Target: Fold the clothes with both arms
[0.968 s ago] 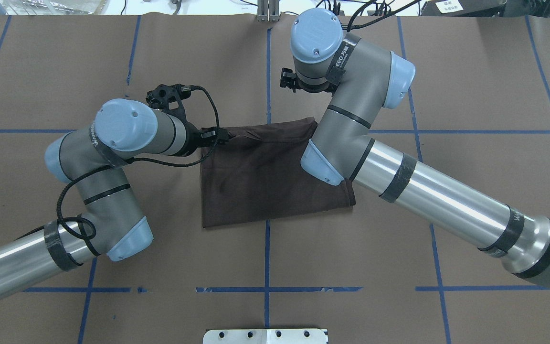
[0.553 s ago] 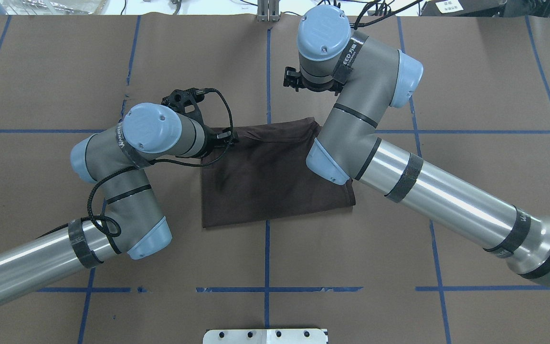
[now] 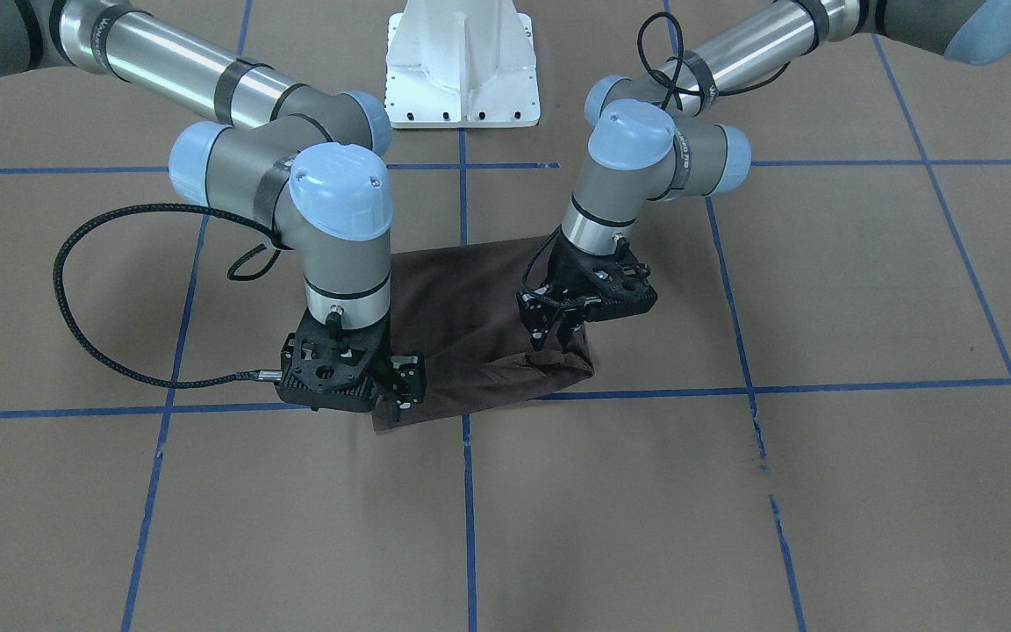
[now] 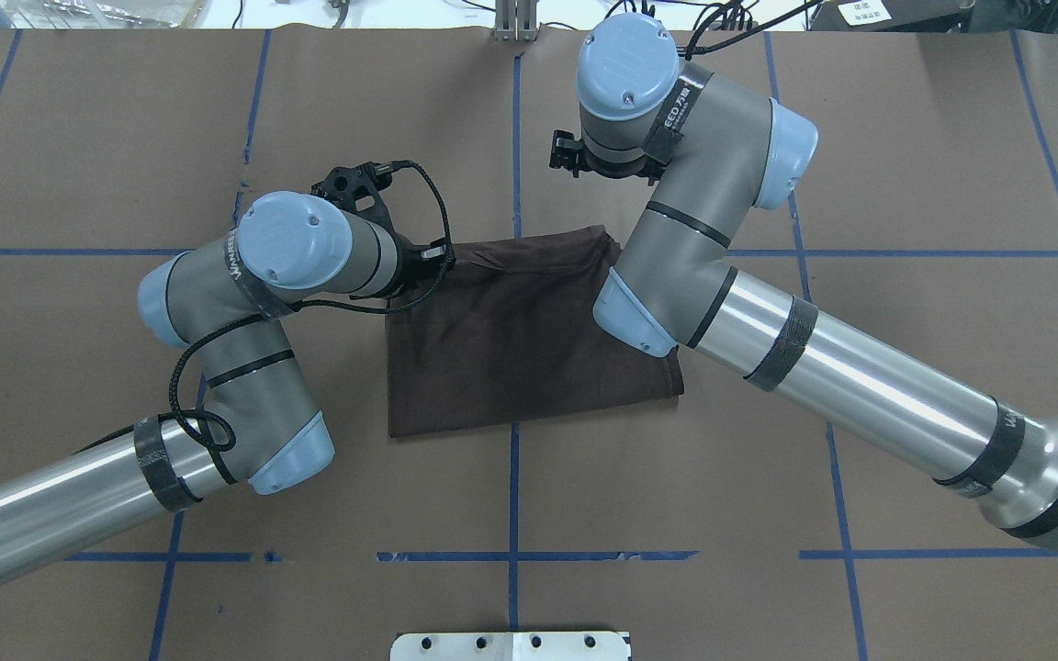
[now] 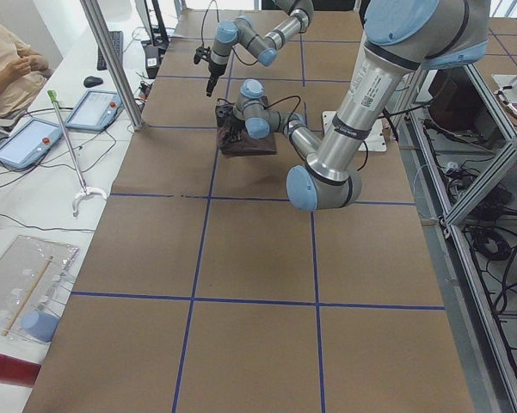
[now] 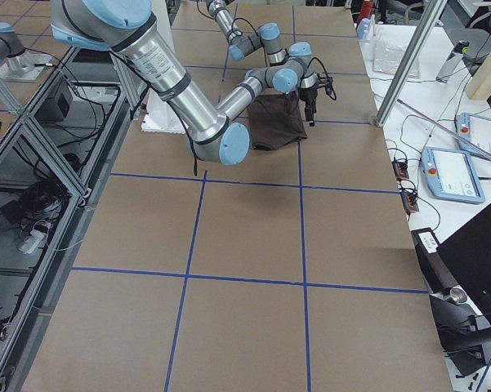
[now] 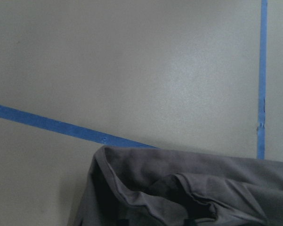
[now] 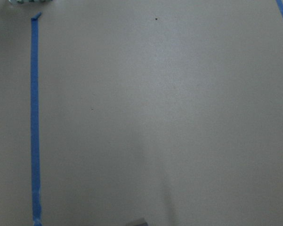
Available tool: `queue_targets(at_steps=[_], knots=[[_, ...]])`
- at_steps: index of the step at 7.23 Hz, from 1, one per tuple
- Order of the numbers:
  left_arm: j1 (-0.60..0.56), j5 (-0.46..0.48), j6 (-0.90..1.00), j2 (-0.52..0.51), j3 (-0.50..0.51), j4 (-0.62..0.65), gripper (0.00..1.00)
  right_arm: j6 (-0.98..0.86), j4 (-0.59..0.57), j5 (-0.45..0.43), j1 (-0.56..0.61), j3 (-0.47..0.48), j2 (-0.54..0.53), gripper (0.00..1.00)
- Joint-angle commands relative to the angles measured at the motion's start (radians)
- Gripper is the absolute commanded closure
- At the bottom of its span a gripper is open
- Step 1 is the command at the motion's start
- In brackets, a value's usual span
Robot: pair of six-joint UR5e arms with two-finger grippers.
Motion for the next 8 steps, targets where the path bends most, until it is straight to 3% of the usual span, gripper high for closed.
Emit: queue_targets(at_steps=[1,4,8], knots=[[0.001,0.002,-0.117,0.001,-0.001,-0.023,0.43,0.000,0.001,-0.001,0.000,0.007,-0.011,0.00],[0.003,0.037,-0.231,0.004,0.008,-0.014,0.50,0.000,0.001,-0.003,-0.002,0.012,-0.020,0.00],[0.012,0.037,-0.292,0.004,0.028,-0.008,0.49,0.000,0.001,-0.012,-0.003,0.020,-0.031,0.00]])
